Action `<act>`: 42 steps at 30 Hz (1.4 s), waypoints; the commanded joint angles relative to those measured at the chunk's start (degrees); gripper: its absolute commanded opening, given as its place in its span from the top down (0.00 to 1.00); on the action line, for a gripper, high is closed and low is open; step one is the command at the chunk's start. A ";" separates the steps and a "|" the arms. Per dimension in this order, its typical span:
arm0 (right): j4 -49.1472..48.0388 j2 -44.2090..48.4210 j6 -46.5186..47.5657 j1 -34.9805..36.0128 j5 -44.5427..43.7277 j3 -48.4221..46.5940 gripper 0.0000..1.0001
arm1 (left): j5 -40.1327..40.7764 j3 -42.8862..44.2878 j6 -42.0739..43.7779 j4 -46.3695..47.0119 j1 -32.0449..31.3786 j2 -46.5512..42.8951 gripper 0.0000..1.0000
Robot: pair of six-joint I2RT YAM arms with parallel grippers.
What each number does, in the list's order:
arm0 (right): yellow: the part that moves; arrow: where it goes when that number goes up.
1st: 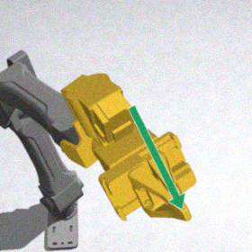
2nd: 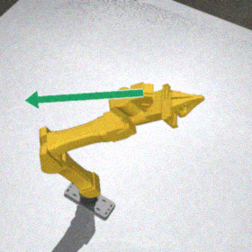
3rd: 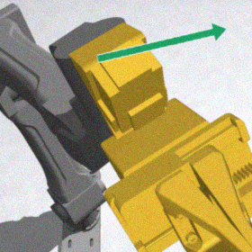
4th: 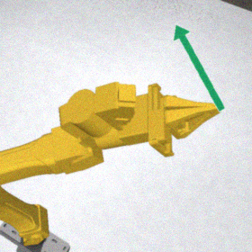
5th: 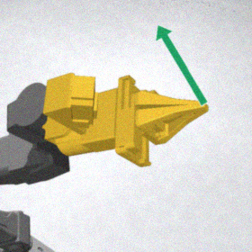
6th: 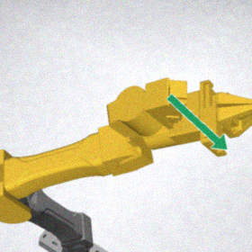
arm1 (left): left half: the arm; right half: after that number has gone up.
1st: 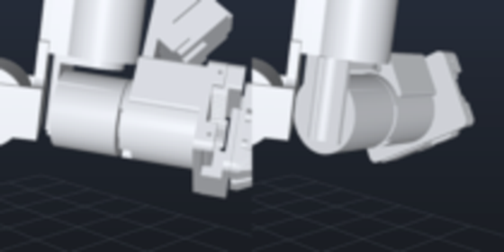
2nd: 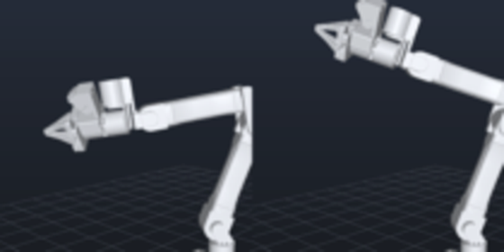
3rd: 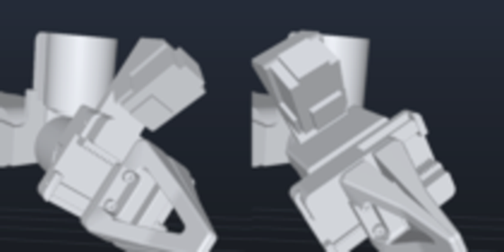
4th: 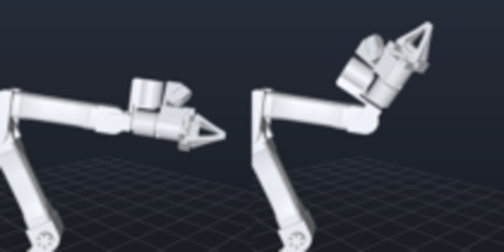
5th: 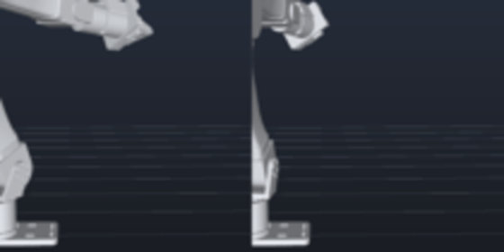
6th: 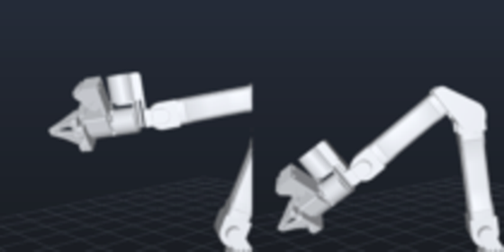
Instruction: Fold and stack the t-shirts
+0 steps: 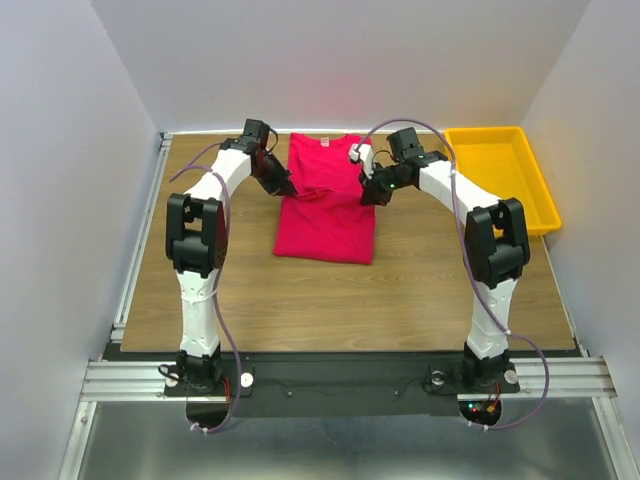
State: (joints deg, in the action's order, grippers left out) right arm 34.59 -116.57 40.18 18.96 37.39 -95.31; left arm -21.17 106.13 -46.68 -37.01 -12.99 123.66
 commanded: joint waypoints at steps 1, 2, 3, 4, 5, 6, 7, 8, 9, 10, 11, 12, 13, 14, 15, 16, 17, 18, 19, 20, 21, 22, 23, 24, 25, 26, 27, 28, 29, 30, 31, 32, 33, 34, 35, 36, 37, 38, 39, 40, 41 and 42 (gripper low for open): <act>-0.66 -1.28 -1.69 -1.12 -0.38 -4.09 0.99 | -1.42 4.35 1.06 -0.16 0.60 0.44 1.00; -0.66 -1.64 -1.77 -1.12 -0.65 -4.45 0.99 | -1.51 5.22 1.06 -0.51 0.69 1.14 1.00; -0.66 -1.90 -2.04 -1.12 -0.56 -4.80 0.98 | -1.33 5.58 1.06 -0.43 0.69 1.50 1.00; -0.66 -2.60 -2.13 -1.12 -0.47 -5.24 0.97 | -1.51 5.84 1.06 -0.43 0.78 1.76 1.00; -0.66 -2.95 -2.30 -1.21 -0.47 -5.59 0.96 | -1.42 6.19 1.06 -0.51 0.78 2.11 1.00; -0.66 -3.31 -2.56 -1.12 -0.65 -6.20 0.96 | -1.59 6.63 0.97 -0.51 0.86 2.64 1.00; -0.66 -4.09 -2.74 -1.12 -0.74 -6.55 0.96 | -1.86 6.81 0.80 -0.43 0.95 2.90 1.00; -0.75 -4.53 -2.83 -1.12 -0.82 -6.82 0.96 | -1.86 7.16 0.80 -0.17 0.95 3.08 1.00; -0.75 -4.89 -3.09 -1.21 -0.82 -7.17 0.96 | -1.86 7.34 0.71 -0.08 1.04 3.43 1.00; -0.75 -5.24 -3.18 -1.21 -0.82 -7.70 0.96 | -1.86 7.51 0.62 -0.08 1.04 3.52 1.00; -0.75 -5.85 -3.27 -1.21 -0.91 -8.05 0.96 | -1.95 7.86 0.45 -0.08 1.04 3.87 1.00; -0.75 -6.12 -3.53 -1.21 -0.91 -8.31 0.96 | -1.95 8.04 0.45 0.01 1.13 3.96 1.00; -0.75 -6.30 -3.62 -1.21 -1.00 -8.66 0.96 | -1.95 8.22 0.36 0.01 1.13 4.14 1.00; -0.75 -6.56 -3.71 -1.21 -1.17 -9.19 0.96 | -1.95 8.39 0.36 -0.07 1.13 4.31 1.00; -0.75 -6.91 -3.88 -1.21 -1.26 -9.46 0.96 | -1.86 8.74 0.36 -0.08 1.22 4.66 1.00; -0.75 -7.17 -4.06 -1.21 -1.44 -9.72 0.96 | -1.95 9.01 0.36 -0.16 1.22 4.84 1.00; -0.75 -7.44 -4.23 -1.21 -1.61 -10.24 0.96 | -1.95 9.36 0.44 -0.42 1.30 5.10 1.00; -0.75 -7.53 -4.32 -1.29 -1.88 -10.51 0.96 | -1.95 9.45 0.45 -0.43 1.39 5.28 1.00; -0.84 -7.61 -4.41 -1.21 -1.97 -10.69 0.96 | -1.86 9.45 0.45 -0.51 1.48 5.28 1.00; -0.84 -7.79 -4.50 -1.21 -2.05 -10.86 0.96 | -1.86 9.54 0.45 -0.43 1.57 5.28 1.00; -0.84 -8.05 -4.76 -1.21 -2.14 -11.39 0.96 | -1.95 9.71 0.53 -0.51 1.66 5.54 1.00; -0.84 -8.40 -4.94 -1.29 -2.49 -11.65 0.96 | -1.95 9.80 0.53 -0.60 1.74 5.63 1.00; -0.84 -8.67 -5.11 -1.29 -2.49 -12.09 0.96 | -2.03 9.80 0.62 -0.69 1.92 5.63 1.00; -0.84 -8.93 -5.20 -1.21 -2.58 -12.44 0.96 | -1.95 9.80 0.62 -0.60 1.92 5.72 1.00; -0.93 -9.46 -5.38 -1.21 -2.58 -12.79 0.96 | -1.95 9.80 0.79 -0.60 2.01 5.63 1.00; -0.93 -9.72 -5.55 -1.29 -2.58 -13.23 0.96 | -2.03 9.71 0.80 -0.60 2.09 5.63 1.00; -0.93 -10.07 -5.99 -1.29 -2.58 -13.93 0.96 | -1.95 9.54 0.88 -0.69 2.18 5.63 1.00; -0.93 -10.42 -6.08 -1.29 -2.67 -14.38 0.95 | -2.03 9.45 0.88 -0.60 2.36 5.54 1.00; -0.84 -11.04 -6.26 -1.21 -2.67 -14.64 0.95 | -1.95 9.36 0.88 -0.43 2.36 5.54 1.00; -0.84 -11.39 -6.43 -1.21 -2.67 -14.99 0.95 | -1.95 9.27 0.97 -0.51 2.53 5.63 1.00; -0.84 -11.57 -6.43 -1.29 -2.67 -15.26 0.95 | -1.95 9.27 0.97 -0.51 2.53 5.81 1.00; -0.84 -11.74 -6.52 -1.21 -2.67 -15.35 0.95 | -1.95 9.27 0.97 -0.51 2.53 5.89 1.00; -0.84 -12.09 -6.61 -1.29 -2.76 -15.43 0.95 | -2.12 9.54 1.06 -0.51 2.53 6.16 1.00; -0.84 -12.10 -6.52 -1.21 -2.84 -15.35 0.94 | -2.12 9.54 1.06 -0.43 2.53 6.25 1.00; -0.84 -12.10 -6.43 -1.21 -3.02 -15.26 0.94 | -2.30 9.71 1.15 -0.34 2.53 6.42 1.00; -0.84 -12.10 -6.35 -1.21 -3.20 -15.17 0.94 | -2.30 9.80 1.24 -0.34 2.62 6.51 1.00; -0.84 -12.10 -6.26 -1.29 -3.28 -15.08 0.94 | -2.47 9.89 1.24 -0.43 2.62 6.60 1.00; -0.84 -12.01 -6.26 -1.21 -3.37 -15.17 0.94 | -2.74 9.98 1.32 -0.25 2.54 6.69 1.00; -0.84 -12.01 -6.35 -1.29 -3.72 -15.08 0.94 | -2.74 10.06 1.41 -0.25 2.62 6.77 1.00; -0.84 -11.92 -6.35 -1.29 -3.72 -15.08 0.94 | -2.91 10.07 1.50 -0.25 2.62 6.95 1.00; -0.93 -11.84 -6.35 -1.29 -3.81 -15.00 0.94 | -2.83 10.15 1.41 -0.25 2.54 6.86 1.00; -0.93 -11.75 -6.35 -1.38 -3.99 -14.91 0.94 | -2.91 10.15 1.59 -0.16 2.53 6.95 1.00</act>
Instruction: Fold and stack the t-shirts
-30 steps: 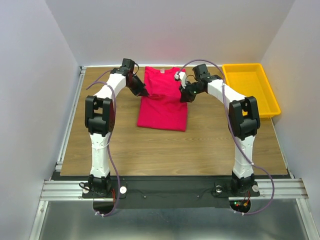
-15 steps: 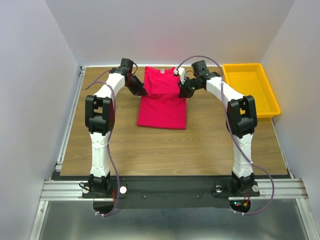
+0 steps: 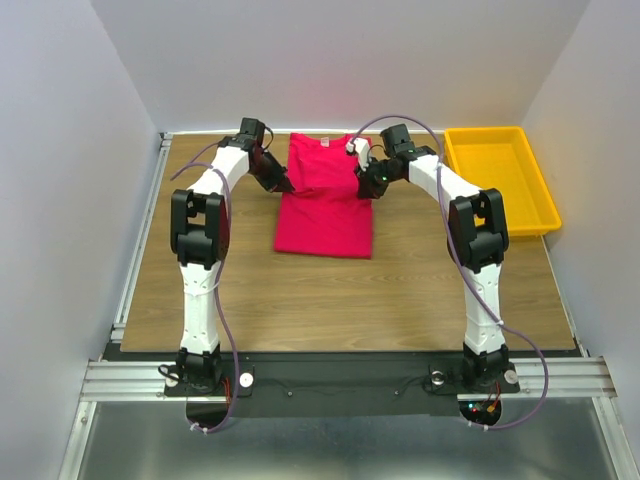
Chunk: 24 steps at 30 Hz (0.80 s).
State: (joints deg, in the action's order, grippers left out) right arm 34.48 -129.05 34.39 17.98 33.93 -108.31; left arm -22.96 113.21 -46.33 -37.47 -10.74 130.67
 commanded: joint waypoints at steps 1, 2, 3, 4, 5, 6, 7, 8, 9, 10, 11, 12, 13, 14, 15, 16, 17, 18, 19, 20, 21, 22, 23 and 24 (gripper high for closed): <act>-0.82 0.82 -0.55 -0.31 -0.53 -1.90 0.94 | -1.12 3.07 1.32 0.30 0.28 0.02 1.00; -0.82 0.91 -0.55 -0.31 -0.71 -1.90 0.94 | -1.21 3.16 1.33 0.30 0.37 0.11 1.00; -0.82 0.82 -0.73 -0.31 -0.88 -1.90 0.94 | -1.21 3.25 1.41 0.30 0.28 0.28 1.00; -0.82 0.73 -0.73 -0.40 -1.06 -2.08 0.92 | -1.38 3.33 1.33 0.38 0.28 0.29 1.00; -0.82 0.47 -0.82 -0.31 -1.15 -2.25 0.84 | -1.91 3.33 1.50 0.56 0.37 0.46 1.00; -0.82 0.38 -1.25 -0.31 -1.58 -2.43 0.82 | -2.43 3.42 1.59 0.65 0.37 0.72 1.00; -0.82 0.21 -1.69 -0.31 -2.02 -3.04 0.80 | -3.22 3.51 1.85 1.08 0.46 0.81 1.00; -0.99 -0.14 -2.22 -0.31 -2.55 -3.39 0.74 | -4.88 3.42 2.20 2.04 0.46 0.90 0.99; -1.08 -0.32 -3.96 -0.31 -3.25 -3.92 0.72 | -5.51 3.42 2.20 2.75 0.55 0.81 0.97; -1.25 -0.41 -4.94 -0.40 -4.74 -4.53 0.70 | -5.86 3.42 2.20 3.28 0.55 0.55 0.95; -2.30 0.11 -6.25 -0.31 -5.80 -5.06 0.66 | -6.65 3.16 2.47 5.11 0.63 -0.32 0.93; -3.18 0.64 -8.79 -0.40 -7.90 -4.81 0.62 | -7.01 2.90 2.38 6.26 0.64 -0.85 0.89; -5.71 1.26 -10.29 -0.31 -9.22 -3.76 0.53 | -6.84 2.55 2.29 8.19 0.81 -1.55 0.87; -6.87 1.96 -11.53 -0.31 -10.45 -3.75 0.53 | -6.66 2.28 2.21 8.21 0.99 -2.26 0.84; -7.84 3.27 -12.50 -0.31 -11.77 -2.62 0.50 | -6.40 2.02 2.20 9.77 1.07 -3.66 0.65; -9.94 3.98 -14.07 -0.31 -13.96 -2.08 0.48 | -5.44 1.93 2.55 11.27 1.34 -4.45 0.38; -11.09 4.77 -14.87 -0.31 -15.03 -0.69 0.47 | -4.99 1.58 2.82 12.07 1.51 -5.94 0.26; -12.32 5.30 -16.88 -0.40 -16.25 -0.06 0.47 | -4.64 1.14 2.99 13.12 1.78 -6.74 0.12; -13.29 6.52 -17.77 -0.31 -17.83 0.46 0.47 | -4.55 0.62 3.00 14.09 1.95 -7.62 0.12; -13.99 6.97 -18.22 -0.40 -17.67 0.64 0.47 | -4.03 -0.17 3.17 15.05 2.48 -8.49 0.12; -14.17 7.58 -18.83 -0.31 -15.85 1.43 0.48 | -3.59 -0.96 3.78 16.54 2.65 -9.98 0.10; -14.18 8.72 -18.92 -0.31 -14.17 1.87 0.49 | -3.06 -1.15 4.66 16.73 2.74 -10.61 0.10; -14.09 9.69 -19.10 -0.49 -11.90 2.49 0.49 | -2.10 -1.50 6.58 16.99 3.01 -11.14 0.10; -14.09 10.57 -18.05 -0.49 -9.26 3.71 0.50 | -2.35 -2.02 8.17 17.52 3.01 -12.53 0.10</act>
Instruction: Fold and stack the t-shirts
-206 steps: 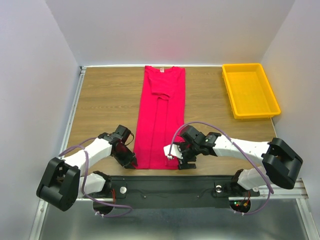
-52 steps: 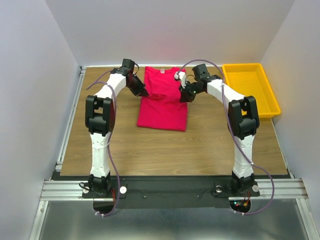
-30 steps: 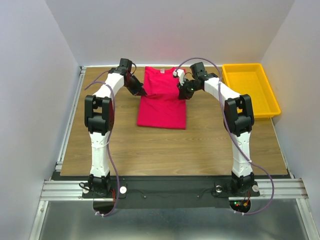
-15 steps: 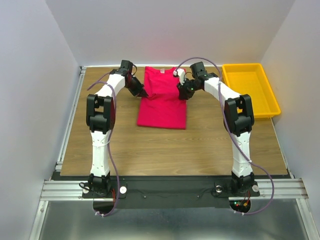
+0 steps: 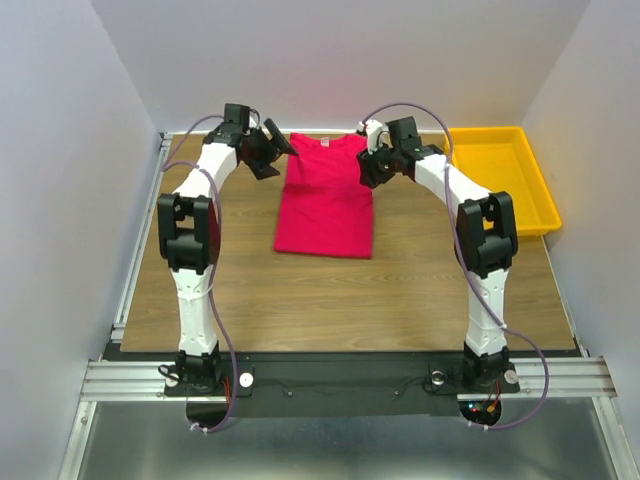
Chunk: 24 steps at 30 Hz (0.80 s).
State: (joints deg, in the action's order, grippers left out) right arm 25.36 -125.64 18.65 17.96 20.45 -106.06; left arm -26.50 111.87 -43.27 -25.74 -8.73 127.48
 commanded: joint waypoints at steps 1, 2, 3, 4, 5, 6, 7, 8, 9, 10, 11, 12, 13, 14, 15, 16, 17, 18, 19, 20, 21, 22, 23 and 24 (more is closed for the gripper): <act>-4.97 7.95 -1.52 -0.38 10.17 3.73 0.51 | 0.32 -1.48 6.60 6.57 1.08 -10.14 0.10; -4.89 9.96 -0.82 -0.46 12.92 5.50 0.58 | -1.69 -2.35 9.05 8.23 1.09 -10.76 0.12; -4.97 10.68 -0.29 -0.47 14.78 6.99 0.64 | -2.76 -4.80 9.69 9.29 1.09 -11.46 0.14; -5.06 11.21 -0.37 -0.47 18.02 8.92 0.70 | -4.59 -6.48 9.95 10.78 1.09 -12.60 0.16; -4.98 10.95 -1.07 -0.55 18.66 9.38 0.86 | -7.83 -7.89 10.74 12.97 1.09 -12.96 0.23; -4.89 10.60 -1.77 -0.47 18.93 9.73 0.89 | -8.47 -10.16 11.09 13.51 1.00 -13.57 0.27; -4.89 10.42 -2.30 -0.55 19.62 10.25 0.90 | -9.00 -11.23 11.53 14.04 0.74 -13.75 0.30; -4.97 10.07 -2.31 -0.64 19.80 10.87 0.91 | -10.92 -12.20 11.97 15.61 0.47 -13.92 0.34; -4.97 8.94 -2.48 -0.64 19.89 10.88 0.92 | -11.64 -13.69 12.15 15.89 0.30 -13.75 0.48; -4.97 8.32 -3.35 -0.82 19.89 10.70 0.93 | -12.43 -14.05 12.76 16.24 -0.23 -13.23 0.54; -4.97 7.53 -3.80 -0.99 19.72 10.26 0.93 | -13.30 -14.23 13.12 15.98 -0.41 -12.87 0.59; -4.97 5.95 -4.24 -1.17 19.28 9.13 0.94 | -13.40 -14.32 13.47 15.72 -0.58 -11.91 0.68; -4.97 4.98 -5.20 -1.17 17.89 8.51 0.94 | -13.40 -14.32 14.08 15.46 -0.85 -11.38 0.74; -4.97 4.27 -5.64 -1.34 16.83 7.72 0.94 | -12.70 -14.06 14.43 14.67 -1.20 -10.94 0.77; -4.97 2.88 -6.26 -1.26 15.60 6.67 0.94 | -12.18 -13.53 14.87 14.14 -1.29 -9.89 0.77; -4.97 2.34 -6.61 -1.34 14.37 6.13 0.94 | -11.91 -13.18 15.49 13.53 -1.46 -9.19 0.77; -4.97 1.90 -7.05 -1.34 12.01 5.35 0.94 | -11.04 -12.39 16.28 12.48 -1.64 -7.96 0.77; -4.97 1.37 -7.05 -1.34 10.94 5.34 0.95 | -10.68 -12.03 16.63 12.12 -1.73 -7.95 0.77; -4.97 0.67 -7.58 -1.43 9.10 4.56 0.95 | -10.07 -11.68 17.07 11.68 -1.81 -6.73 0.77; -4.97 0.32 -7.75 -1.61 8.39 4.29 0.96 | -9.80 -11.33 17.25 11.50 -1.82 -6.02 0.78; -5.06 0.05 -8.02 -1.52 7.68 4.11 0.96 | -9.45 -10.81 17.34 11.06 -1.82 -4.88 0.80; -5.06 -0.21 -8.37 -1.61 6.98 3.85 0.96 | -9.36 -10.45 17.51 10.71 -1.82 -4.18 0.88; -4.98 -0.56 -8.55 -1.61 5.84 3.50 0.99 | -7.97 -9.93 18.12 9.40 -1.90 -3.56 1.00; -5.06 -0.65 -8.72 -1.61 5.48 3.49 0.99 | -7.52 -9.31 18.48 9.04 -1.99 -3.03 1.00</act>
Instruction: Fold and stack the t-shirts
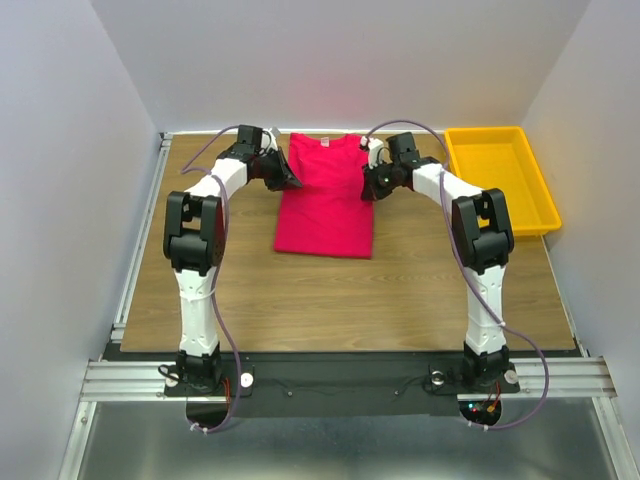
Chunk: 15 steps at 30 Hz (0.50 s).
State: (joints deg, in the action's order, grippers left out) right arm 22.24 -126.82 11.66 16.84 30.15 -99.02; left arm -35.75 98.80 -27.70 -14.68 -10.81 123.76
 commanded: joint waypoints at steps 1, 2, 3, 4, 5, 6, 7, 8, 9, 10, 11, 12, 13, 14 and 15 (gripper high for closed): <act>-1.94 0.35 -1.82 -0.58 -4.40 -3.72 0.99 | 2.08 3.94 3.18 -2.20 0.09 1.47 1.00; -1.94 0.09 -1.99 -0.67 -4.83 -3.90 0.99 | 2.43 4.20 3.36 -2.72 0.09 1.91 1.00; -1.94 -0.17 -2.08 -0.58 -4.84 -3.98 0.99 | 2.52 4.73 3.71 -2.90 0.00 2.70 1.00; -1.94 -0.35 -2.25 -0.58 -5.01 -4.16 0.99 | 2.52 4.99 3.97 -3.25 0.08 3.06 1.00; -1.94 -0.79 -2.52 -0.58 -5.01 -4.42 0.99 | 2.79 5.69 4.06 -3.86 0.00 4.02 1.00; -1.85 -1.05 -2.52 -0.67 -5.10 -4.60 0.99 | 2.79 6.13 4.06 -4.13 0.00 4.46 1.00; -1.94 -1.14 -2.69 -0.58 -5.10 -4.69 0.99 | 2.79 6.66 4.32 -4.48 0.00 4.90 1.00; -1.85 -1.23 -2.61 -0.58 -5.10 -4.78 0.99 | 3.14 7.10 4.50 -4.83 0.00 5.43 1.00; -1.94 -1.49 -2.87 -0.58 -5.19 -4.95 0.99 | 3.31 8.24 4.76 -5.53 0.00 6.48 1.00; -1.94 -1.67 -2.87 -0.58 -5.36 -5.04 0.99 | 3.49 8.77 4.76 -5.80 0.00 7.01 1.00; -1.94 -1.76 -2.78 -0.58 -5.63 -5.13 0.99 | 3.84 9.30 4.76 -6.06 0.00 7.45 1.00; -1.94 -1.76 -2.87 -0.67 -5.72 -5.04 0.99 | 4.63 10.35 4.76 -6.41 0.00 7.89 1.00; -1.94 -1.76 -2.87 -0.58 -5.81 -5.13 0.99 | 4.89 10.79 4.68 -6.50 0.00 8.59 1.00; -1.94 -1.93 -2.87 -0.67 -6.07 -5.21 0.99 | 5.42 11.32 4.33 -6.24 0.00 8.95 1.00; -1.94 -2.02 -2.87 -0.58 -6.24 -5.22 0.99 | 5.60 12.19 3.98 -6.15 0.00 9.21 1.00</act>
State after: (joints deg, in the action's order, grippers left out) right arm 22.04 -128.35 9.39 16.51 25.12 -101.75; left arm -31.42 107.11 -24.47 -20.01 -10.79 133.05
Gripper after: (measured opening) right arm 0.016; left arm 0.025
